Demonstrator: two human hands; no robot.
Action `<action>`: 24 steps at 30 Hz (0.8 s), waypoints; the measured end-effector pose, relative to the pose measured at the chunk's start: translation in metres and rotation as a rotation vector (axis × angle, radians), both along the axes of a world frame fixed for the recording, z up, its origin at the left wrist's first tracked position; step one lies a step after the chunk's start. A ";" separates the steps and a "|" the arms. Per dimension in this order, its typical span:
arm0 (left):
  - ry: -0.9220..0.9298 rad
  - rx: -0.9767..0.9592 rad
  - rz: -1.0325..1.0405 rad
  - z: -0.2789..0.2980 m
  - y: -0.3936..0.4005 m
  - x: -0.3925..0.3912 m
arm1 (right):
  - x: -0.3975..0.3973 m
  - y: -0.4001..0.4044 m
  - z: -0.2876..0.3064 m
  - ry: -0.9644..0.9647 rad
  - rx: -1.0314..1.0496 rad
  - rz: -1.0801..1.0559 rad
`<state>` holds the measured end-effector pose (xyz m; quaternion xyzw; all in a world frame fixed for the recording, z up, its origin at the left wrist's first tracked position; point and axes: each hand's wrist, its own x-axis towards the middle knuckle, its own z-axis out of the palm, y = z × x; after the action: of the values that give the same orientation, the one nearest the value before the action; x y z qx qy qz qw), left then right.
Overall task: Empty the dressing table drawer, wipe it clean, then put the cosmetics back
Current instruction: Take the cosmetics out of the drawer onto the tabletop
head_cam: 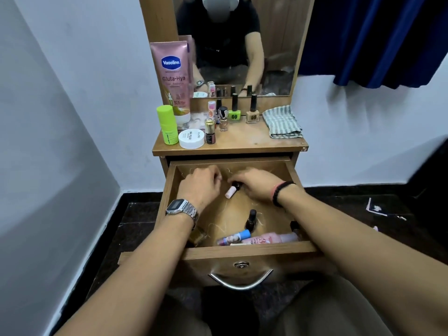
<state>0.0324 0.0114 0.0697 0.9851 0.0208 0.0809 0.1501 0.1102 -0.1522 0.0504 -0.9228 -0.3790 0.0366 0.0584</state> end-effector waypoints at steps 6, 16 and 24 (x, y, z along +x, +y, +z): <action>0.057 -0.014 -0.042 -0.008 0.003 0.006 | -0.002 0.001 -0.013 -0.132 -0.076 0.027; -0.116 -0.157 -0.140 -0.008 0.003 0.008 | -0.010 0.000 0.000 0.188 0.354 -0.027; -0.129 -0.116 -0.100 -0.006 0.002 0.009 | -0.012 -0.003 0.017 0.223 0.686 -0.083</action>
<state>0.0418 0.0132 0.0635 0.9673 -0.0335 0.1355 0.2117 0.0984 -0.1551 0.0676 -0.8545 -0.3229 0.0053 0.4069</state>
